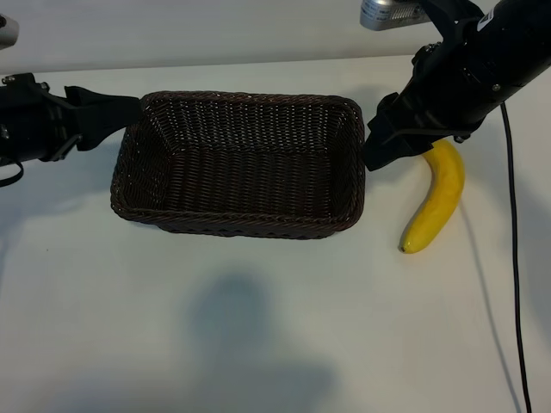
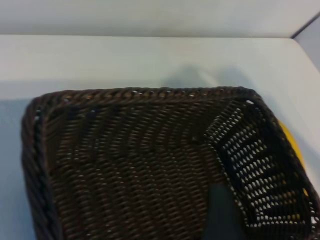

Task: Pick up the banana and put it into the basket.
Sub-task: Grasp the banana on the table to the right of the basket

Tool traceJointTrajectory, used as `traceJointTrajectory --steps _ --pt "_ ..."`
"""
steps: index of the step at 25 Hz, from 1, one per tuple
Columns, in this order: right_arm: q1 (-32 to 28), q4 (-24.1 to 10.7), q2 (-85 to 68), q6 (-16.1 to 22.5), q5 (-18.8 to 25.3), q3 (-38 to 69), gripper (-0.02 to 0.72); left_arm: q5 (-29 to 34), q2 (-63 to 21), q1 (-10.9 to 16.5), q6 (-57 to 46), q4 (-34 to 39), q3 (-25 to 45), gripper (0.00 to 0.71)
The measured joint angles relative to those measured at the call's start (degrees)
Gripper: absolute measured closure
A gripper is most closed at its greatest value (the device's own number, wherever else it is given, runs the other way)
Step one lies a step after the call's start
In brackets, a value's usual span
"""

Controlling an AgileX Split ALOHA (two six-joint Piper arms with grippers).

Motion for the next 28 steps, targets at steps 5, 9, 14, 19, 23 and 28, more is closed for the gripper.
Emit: traceJointTrajectory --steps 5,9,14,19,23,28 --pt "0.0 1.17 0.0 -1.02 -0.63 0.0 0.189 -2.11 2.52 0.0 1.4 -2.72 0.0 0.21" --pt "0.0 0.16 0.0 -1.13 -3.08 0.0 0.188 -2.66 4.39 0.0 3.1 -5.27 0.0 0.21" --pt "0.0 -5.92 0.0 3.36 -8.1 0.0 0.136 -2.83 4.44 0.0 5.47 -5.98 0.0 0.21" --pt "0.0 -19.86 0.0 14.0 -10.32 0.0 0.109 -2.83 4.44 0.0 5.92 -7.1 0.0 0.21" --pt "0.0 -26.6 0.0 19.55 -10.56 0.0 0.109 -2.83 4.44 0.0 5.97 -7.1 0.0 0.21" --pt "0.0 -27.6 0.18 20.4 -11.36 0.0 0.109 -2.83 4.44 0.0 5.97 -7.21 0.0 0.21"
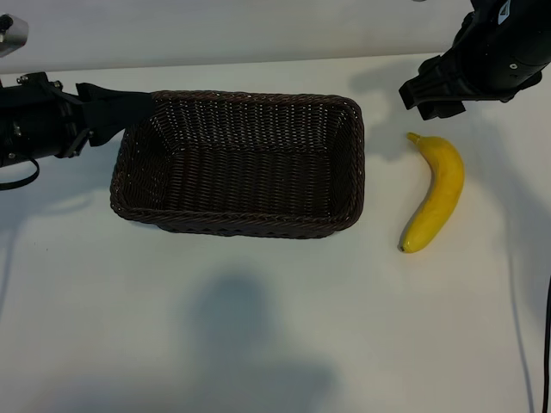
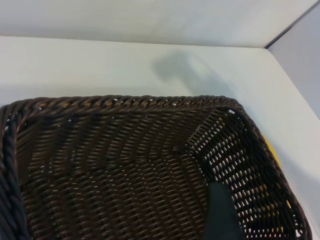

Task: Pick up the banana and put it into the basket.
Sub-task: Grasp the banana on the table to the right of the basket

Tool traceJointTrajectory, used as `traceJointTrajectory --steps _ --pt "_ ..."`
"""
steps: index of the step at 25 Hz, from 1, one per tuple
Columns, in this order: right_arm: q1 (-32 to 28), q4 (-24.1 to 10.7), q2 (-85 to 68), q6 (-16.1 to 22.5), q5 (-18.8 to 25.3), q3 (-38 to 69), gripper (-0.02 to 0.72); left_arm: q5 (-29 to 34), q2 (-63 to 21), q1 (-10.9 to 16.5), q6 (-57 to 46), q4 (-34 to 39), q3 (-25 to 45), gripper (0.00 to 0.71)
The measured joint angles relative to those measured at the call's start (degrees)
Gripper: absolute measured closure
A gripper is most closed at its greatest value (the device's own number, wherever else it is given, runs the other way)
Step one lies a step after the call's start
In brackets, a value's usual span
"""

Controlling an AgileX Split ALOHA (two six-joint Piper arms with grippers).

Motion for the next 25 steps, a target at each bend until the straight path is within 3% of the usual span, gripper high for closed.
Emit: traceJointTrajectory --steps 6,9,15,25 --pt "0.0 -1.09 4.48 2.63 -1.75 0.0 0.109 0.0 0.0 0.0 0.0 0.0 0.0 0.21" --pt "0.0 -4.17 7.15 5.97 -1.8 0.0 0.109 0.0 0.0 0.0 0.0 0.0 0.0 0.21" --pt "0.0 -12.35 9.73 16.71 -0.88 0.0 0.109 0.0 0.0 0.0 0.0 0.0 0.0 0.21" --pt "0.0 -13.44 13.12 19.22 -0.59 0.0 0.109 0.0 0.0 0.0 0.2 -0.05 0.0 0.21"
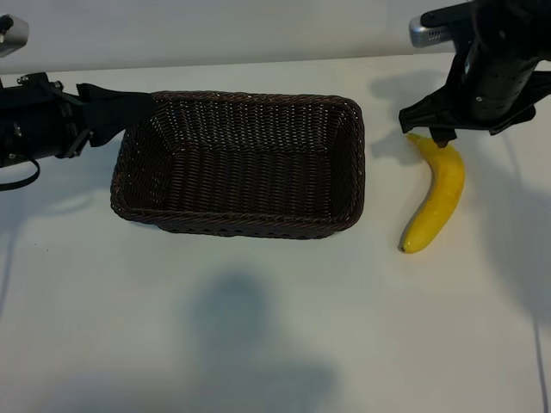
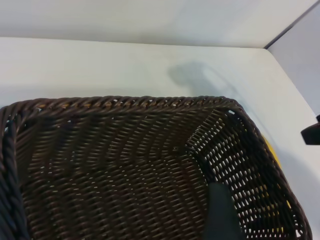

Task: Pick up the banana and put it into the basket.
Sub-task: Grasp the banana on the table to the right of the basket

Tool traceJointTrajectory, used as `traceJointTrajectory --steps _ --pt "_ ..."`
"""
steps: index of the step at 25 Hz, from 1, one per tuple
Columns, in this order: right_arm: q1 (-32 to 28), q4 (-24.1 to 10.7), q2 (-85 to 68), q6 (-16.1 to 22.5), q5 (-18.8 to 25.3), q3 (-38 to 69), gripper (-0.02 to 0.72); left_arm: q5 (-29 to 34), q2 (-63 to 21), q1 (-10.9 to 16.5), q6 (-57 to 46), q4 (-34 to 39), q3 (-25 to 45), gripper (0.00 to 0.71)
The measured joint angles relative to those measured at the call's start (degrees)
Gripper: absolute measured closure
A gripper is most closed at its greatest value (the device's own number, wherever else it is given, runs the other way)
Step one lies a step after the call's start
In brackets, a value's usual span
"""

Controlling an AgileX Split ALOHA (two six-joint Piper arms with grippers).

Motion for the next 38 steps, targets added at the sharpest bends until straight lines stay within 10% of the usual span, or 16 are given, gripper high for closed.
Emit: traceJointTrajectory --steps 38 --pt "-2.3 3.82 7.27 -0.56 -2.17 0.0 0.109 -1.51 0.0 0.0 0.0 0.0 0.0 0.21"
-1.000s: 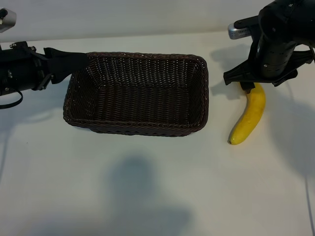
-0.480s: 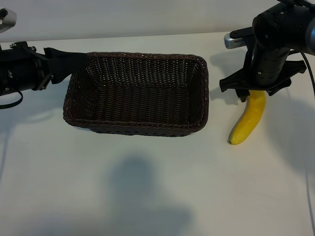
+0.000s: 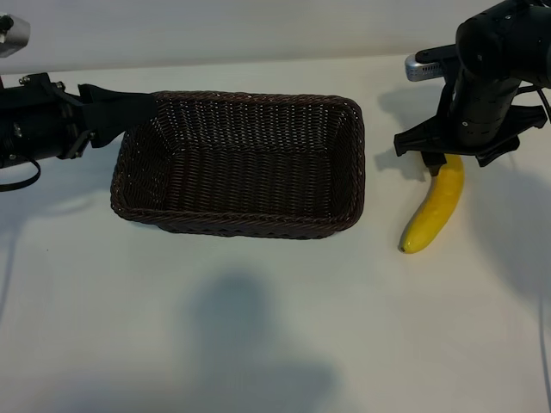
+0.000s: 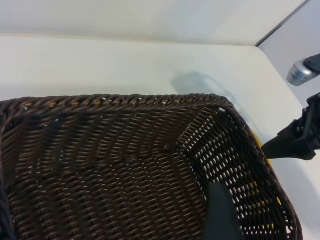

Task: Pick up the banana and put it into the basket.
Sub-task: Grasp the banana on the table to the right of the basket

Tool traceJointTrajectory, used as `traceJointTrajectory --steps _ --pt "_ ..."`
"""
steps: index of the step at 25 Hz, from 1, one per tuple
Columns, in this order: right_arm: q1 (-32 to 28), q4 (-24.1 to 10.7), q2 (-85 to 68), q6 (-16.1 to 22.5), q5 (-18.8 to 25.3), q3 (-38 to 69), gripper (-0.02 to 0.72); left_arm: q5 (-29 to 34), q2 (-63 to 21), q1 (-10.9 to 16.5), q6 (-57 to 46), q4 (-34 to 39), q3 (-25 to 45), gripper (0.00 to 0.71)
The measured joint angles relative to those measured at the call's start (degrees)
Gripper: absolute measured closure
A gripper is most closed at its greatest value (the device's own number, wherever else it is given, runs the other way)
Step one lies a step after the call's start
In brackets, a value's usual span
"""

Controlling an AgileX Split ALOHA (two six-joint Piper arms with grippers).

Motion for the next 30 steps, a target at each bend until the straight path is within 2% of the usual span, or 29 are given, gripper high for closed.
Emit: traceJointTrajectory --steps 11,15,22,26,28,30 --pt "0.0 0.56 0.95 0.0 -0.06 0.0 0.109 -0.05 0.0 0.0 -0.33 0.15 0.0 0.21" --pt "0.0 2.42 2.25 -0.53 -0.06 0.0 0.109 -0.16 0.0 0.0 -0.33 0.18 0.0 0.21" --pt "0.0 2.81 3.68 -1.1 -0.22 -0.01 0.109 -0.21 0.0 0.0 -0.35 0.22 0.0 0.21" --pt "0.0 4.28 5.91 -1.59 -0.22 -0.01 0.112 -0.36 0.0 0.0 -0.19 0.22 0.0 0.21" --pt "0.0 4.68 6.18 -1.78 -0.22 -0.01 0.131 -0.36 0.0 0.0 -0.24 0.22 0.0 0.21" --pt "0.0 4.68 6.18 -1.8 -0.22 -0.01 0.2 -0.43 0.0 0.0 -0.24 0.22 0.0 0.21"
